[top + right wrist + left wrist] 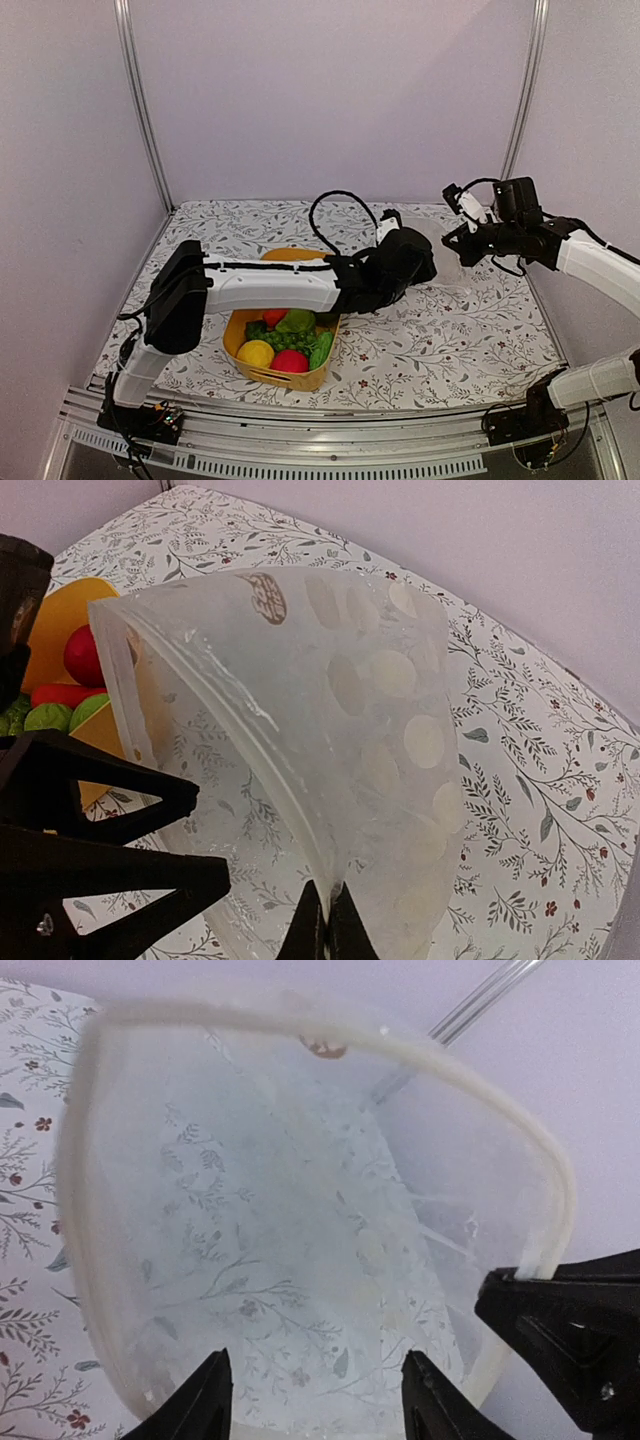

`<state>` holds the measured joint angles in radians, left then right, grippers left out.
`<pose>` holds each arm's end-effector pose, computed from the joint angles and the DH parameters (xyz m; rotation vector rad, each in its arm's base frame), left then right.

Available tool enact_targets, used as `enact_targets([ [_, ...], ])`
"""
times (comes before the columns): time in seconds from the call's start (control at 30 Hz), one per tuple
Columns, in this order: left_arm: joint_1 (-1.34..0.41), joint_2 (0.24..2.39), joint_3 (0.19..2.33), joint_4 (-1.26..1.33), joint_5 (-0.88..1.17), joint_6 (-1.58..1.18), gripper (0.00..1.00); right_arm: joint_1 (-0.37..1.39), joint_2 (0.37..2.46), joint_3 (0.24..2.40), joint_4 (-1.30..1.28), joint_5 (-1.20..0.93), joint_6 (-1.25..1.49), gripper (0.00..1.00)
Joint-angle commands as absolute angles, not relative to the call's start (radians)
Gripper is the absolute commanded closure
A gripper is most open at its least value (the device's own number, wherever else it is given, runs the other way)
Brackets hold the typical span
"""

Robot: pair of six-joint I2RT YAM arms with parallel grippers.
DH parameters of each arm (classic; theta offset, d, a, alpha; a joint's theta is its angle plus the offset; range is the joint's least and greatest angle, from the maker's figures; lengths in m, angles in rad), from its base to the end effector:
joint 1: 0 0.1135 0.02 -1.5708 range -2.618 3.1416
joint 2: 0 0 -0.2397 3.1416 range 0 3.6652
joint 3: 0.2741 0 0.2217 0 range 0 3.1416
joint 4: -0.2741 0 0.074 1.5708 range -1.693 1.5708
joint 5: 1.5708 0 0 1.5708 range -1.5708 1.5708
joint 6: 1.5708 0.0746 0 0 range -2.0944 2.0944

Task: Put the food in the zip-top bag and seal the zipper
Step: Open the zipper food storage bag.

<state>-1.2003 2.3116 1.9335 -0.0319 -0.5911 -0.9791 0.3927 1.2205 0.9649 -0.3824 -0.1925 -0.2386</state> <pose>0.2295 -0.4761 0.2132 -0.1735 2.0017 -0.8678 0.2511 0.1194 0.2551 -0.7876 2.0661 0.2982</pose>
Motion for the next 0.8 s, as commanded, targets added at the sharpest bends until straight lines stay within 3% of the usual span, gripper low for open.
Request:
enact_targets([
  [0.0, -1.171, 2.362, 1.977, -0.069, -0.557, -1.037, 0.44, 0.396, 1.186, 0.982, -0.414, -0.215, -0.209, 1.00],
  [0.2, -1.150, 2.368, 1.953, -0.021, -0.509, -1.016, 0.47, 0.396, 1.140, 0.971, -0.416, -0.180, -0.210, 1.00],
  [0.43, -1.220, 2.269, 1.838, 0.244, -0.384, -0.728, 0.44, 0.396, 1.135, 0.939, -0.376, -0.076, -0.213, 1.00],
  [0.63, -1.273, 2.137, 1.608, 0.305, -0.420, -0.817, 0.39, 0.396, 1.141, 0.922, -0.352, -0.090, -0.216, 1.00],
  [0.77, -1.274, 2.131, 1.585, 0.305, -0.432, -0.854, 0.37, 0.395, 1.164, 0.913, -0.340, -0.106, -0.216, 1.00],
])
